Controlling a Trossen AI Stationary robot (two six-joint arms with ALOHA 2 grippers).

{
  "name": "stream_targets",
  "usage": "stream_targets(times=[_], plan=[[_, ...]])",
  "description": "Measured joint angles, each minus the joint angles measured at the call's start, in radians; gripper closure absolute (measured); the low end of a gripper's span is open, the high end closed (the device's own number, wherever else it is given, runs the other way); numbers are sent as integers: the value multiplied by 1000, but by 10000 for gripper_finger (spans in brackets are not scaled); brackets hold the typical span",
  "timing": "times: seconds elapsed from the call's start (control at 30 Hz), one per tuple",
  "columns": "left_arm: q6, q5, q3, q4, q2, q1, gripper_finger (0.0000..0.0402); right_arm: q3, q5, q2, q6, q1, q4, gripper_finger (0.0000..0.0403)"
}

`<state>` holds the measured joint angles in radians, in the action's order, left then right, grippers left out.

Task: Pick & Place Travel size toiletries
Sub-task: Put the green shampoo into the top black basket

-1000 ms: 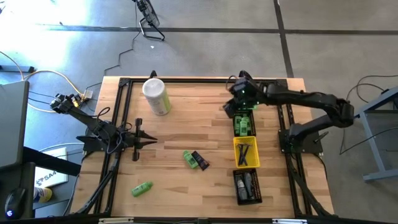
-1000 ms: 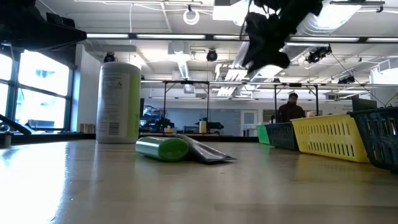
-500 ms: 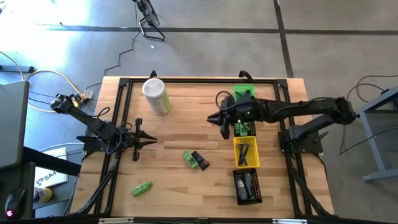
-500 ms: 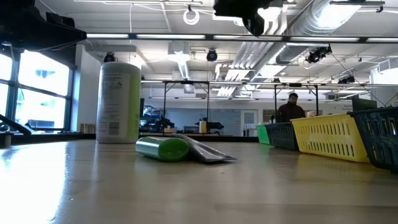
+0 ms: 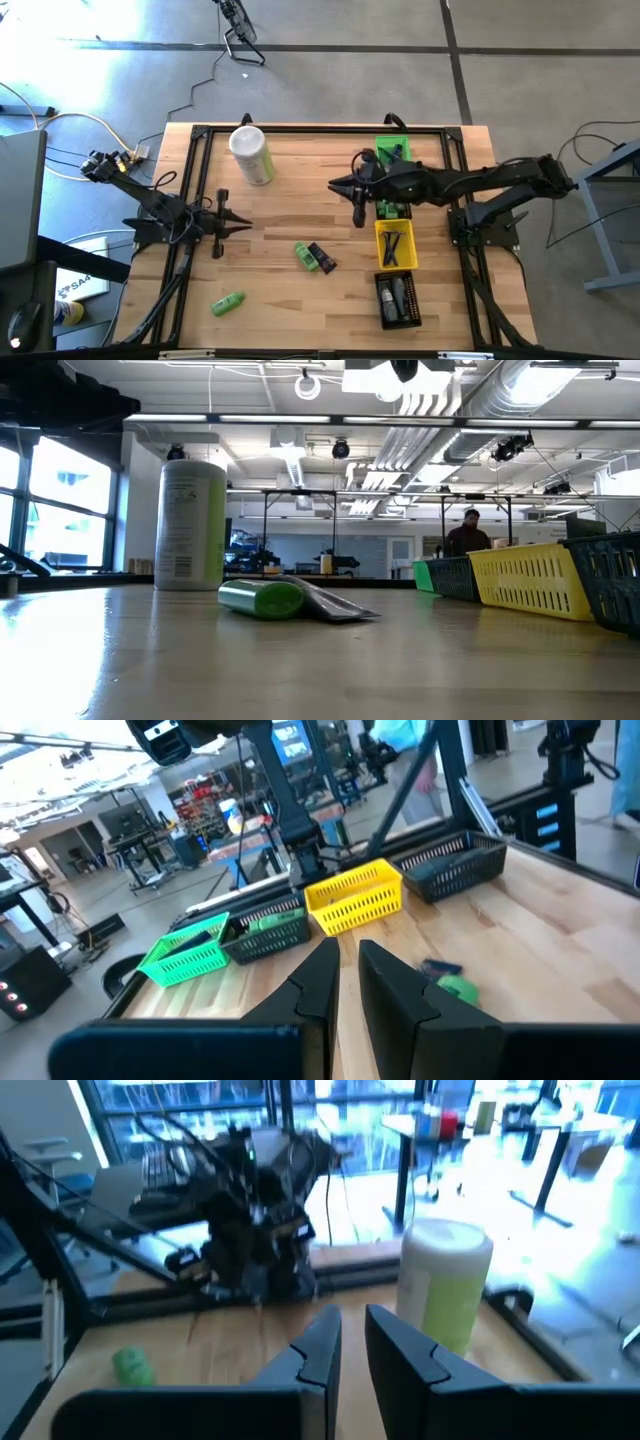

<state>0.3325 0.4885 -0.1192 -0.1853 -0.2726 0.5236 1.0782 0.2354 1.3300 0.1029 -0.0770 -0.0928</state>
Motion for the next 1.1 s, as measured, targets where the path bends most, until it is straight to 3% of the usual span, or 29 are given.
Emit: stream_targets(times=[0.23,0.57,0.77,1.1], plan=[[-1,0,0,-48,0,0,365,0,32,0,-104,14,-83,361],[-39,1,0,-36,0,0,365,0,53,1,50,29,-189,361],[-185,2,0,29,0,0,365,0,50,2,103,-2,-116,361],[-299,4,0,92,0,0,365,0,88,21,188,-48,103,361]])
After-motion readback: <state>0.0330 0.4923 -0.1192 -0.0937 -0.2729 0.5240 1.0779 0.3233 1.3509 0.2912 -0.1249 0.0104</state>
